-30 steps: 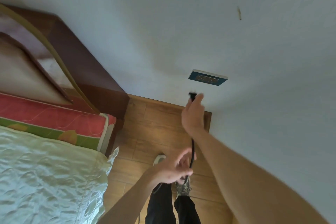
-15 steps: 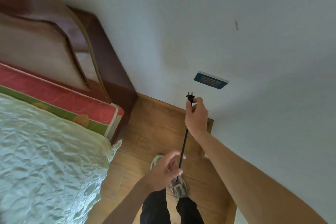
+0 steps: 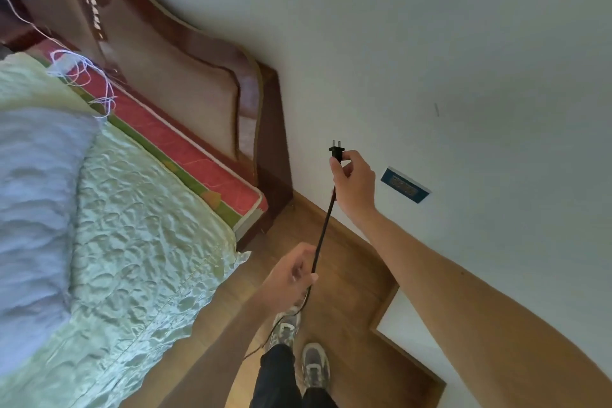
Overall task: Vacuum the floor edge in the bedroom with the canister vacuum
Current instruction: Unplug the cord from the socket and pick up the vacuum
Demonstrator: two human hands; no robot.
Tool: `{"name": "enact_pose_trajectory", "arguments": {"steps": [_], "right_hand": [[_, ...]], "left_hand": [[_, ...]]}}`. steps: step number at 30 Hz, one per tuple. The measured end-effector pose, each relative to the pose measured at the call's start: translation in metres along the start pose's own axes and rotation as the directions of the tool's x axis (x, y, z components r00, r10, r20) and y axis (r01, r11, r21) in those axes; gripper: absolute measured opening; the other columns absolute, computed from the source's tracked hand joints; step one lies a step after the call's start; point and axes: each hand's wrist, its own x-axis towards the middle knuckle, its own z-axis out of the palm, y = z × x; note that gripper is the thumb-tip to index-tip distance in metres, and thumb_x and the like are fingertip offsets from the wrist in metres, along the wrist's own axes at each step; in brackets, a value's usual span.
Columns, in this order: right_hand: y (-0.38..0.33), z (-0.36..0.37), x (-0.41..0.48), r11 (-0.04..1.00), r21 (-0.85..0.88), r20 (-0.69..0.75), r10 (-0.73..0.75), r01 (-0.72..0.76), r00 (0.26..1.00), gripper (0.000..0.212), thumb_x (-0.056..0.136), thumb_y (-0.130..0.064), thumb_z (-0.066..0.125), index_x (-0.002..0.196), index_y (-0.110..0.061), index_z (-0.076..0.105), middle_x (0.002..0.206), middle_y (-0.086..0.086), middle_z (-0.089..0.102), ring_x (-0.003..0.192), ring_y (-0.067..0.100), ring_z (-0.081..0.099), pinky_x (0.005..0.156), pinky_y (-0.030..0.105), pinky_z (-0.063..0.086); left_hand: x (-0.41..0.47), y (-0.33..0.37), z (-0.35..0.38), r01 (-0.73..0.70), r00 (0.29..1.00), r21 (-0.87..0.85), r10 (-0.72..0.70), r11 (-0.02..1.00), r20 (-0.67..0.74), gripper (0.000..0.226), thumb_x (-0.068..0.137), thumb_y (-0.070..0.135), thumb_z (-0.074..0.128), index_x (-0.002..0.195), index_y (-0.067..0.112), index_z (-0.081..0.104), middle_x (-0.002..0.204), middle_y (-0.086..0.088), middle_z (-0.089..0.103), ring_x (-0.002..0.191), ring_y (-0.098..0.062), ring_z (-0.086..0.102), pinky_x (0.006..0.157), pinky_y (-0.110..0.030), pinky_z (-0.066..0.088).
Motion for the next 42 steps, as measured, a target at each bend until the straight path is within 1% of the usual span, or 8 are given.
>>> {"name": "enact_pose_trajectory", "arguments": {"steps": [4,10,13,17,19,24,30,42], "right_hand": [[-0.046,0.019,-0.004,0.994,-0.009,0.074,-0.108,0.109,0.991,0.022,0.1,-0.028,0.058,0.111,-0.009,0.062,0.065,-0.009,0.053,0.06,0.013,0.059,0.066,0.039,0.06],[-0.125,0.08,-0.038,0.948,0.032,0.234,-0.315,0.317,0.92,0.017,0.1,-0.025,0.057,0.1,-0.009,0.062,0.071,-0.009,0.053,0.063,0.002,0.052,0.058,0.009,0.036],[-0.164,0.114,-0.071,0.914,0.082,0.297,-0.403,0.398,0.865,0.012,0.101,-0.022,0.057,0.096,-0.011,0.06,0.066,-0.011,0.048,0.058,0.002,0.049,0.055,0.013,0.033],[-0.203,0.16,-0.124,0.859,0.153,0.381,-0.508,0.489,0.773,0.017,0.1,-0.02,0.057,0.087,-0.01,0.058,0.064,-0.003,0.049,0.055,0.006,0.041,0.055,0.022,0.03],[-0.215,0.175,-0.144,0.841,0.176,0.407,-0.535,0.511,0.741,0.022,0.1,-0.021,0.057,0.085,-0.004,0.059,0.064,0.006,0.052,0.054,0.006,0.041,0.055,0.026,0.029],[-0.254,0.212,-0.23,0.761,0.275,0.467,-0.64,0.587,0.611,0.011,0.1,-0.019,0.058,0.091,-0.013,0.06,0.056,-0.009,0.044,0.051,0.001,0.047,0.049,0.014,0.031],[-0.292,0.258,-0.347,0.743,0.372,0.538,-0.661,0.556,0.524,0.014,0.099,-0.019,0.061,0.101,-0.005,0.065,0.055,-0.005,0.047,0.05,0.011,0.045,0.053,0.029,0.037],[-0.362,0.318,-0.586,0.657,0.544,0.638,-0.728,0.521,0.252,0.017,0.101,-0.025,0.058,0.106,-0.008,0.061,0.058,-0.001,0.052,0.057,0.027,0.056,0.055,0.038,0.045]], "left_hand": [[-0.027,0.015,-0.018,-0.017,0.996,-0.135,0.004,0.991,-0.094,0.028,0.096,0.012,0.061,0.12,0.025,0.054,0.073,0.009,0.049,0.073,-0.016,0.053,0.071,-0.034,0.053],[-0.083,0.015,-0.056,-0.084,0.96,-0.373,-0.026,0.924,-0.279,0.035,0.095,-0.002,0.059,0.108,0.029,0.06,0.07,0.0,0.046,0.071,-0.031,0.043,0.068,-0.049,0.043],[-0.12,0.01,-0.076,-0.086,0.922,-0.439,-0.096,0.894,-0.376,0.03,0.095,-0.004,0.059,0.112,0.021,0.057,0.077,-0.014,0.042,0.074,-0.032,0.044,0.066,-0.043,0.041],[-0.178,-0.004,-0.097,-0.146,0.872,-0.466,-0.109,0.873,-0.478,0.031,0.095,0.003,0.063,0.122,0.011,0.051,0.08,-0.007,0.047,0.073,-0.026,0.05,0.061,-0.036,0.04],[-0.2,-0.01,-0.101,-0.149,0.839,-0.447,-0.126,0.882,-0.529,0.031,0.093,0.012,0.065,0.121,0.017,0.052,0.08,-0.003,0.049,0.072,-0.022,0.053,0.066,-0.041,0.049],[-0.284,-0.036,-0.112,-0.19,0.76,-0.416,-0.135,0.889,-0.636,0.028,0.095,0.01,0.062,0.12,0.021,0.053,0.08,0.0,0.053,0.072,-0.016,0.055,0.076,-0.052,0.054],[-0.395,-0.061,-0.117,-0.22,0.638,-0.4,-0.179,0.89,-0.749,0.03,0.094,0.008,0.063,0.117,0.025,0.054,0.079,0.002,0.054,0.075,-0.027,0.059,0.073,-0.052,0.058],[-0.597,-0.113,-0.115,-0.273,0.371,-0.418,-0.306,0.867,-0.877,0.031,0.096,0.005,0.06,0.109,0.033,0.055,0.078,0.004,0.052,0.077,-0.02,0.06,0.066,-0.032,0.058]]}}
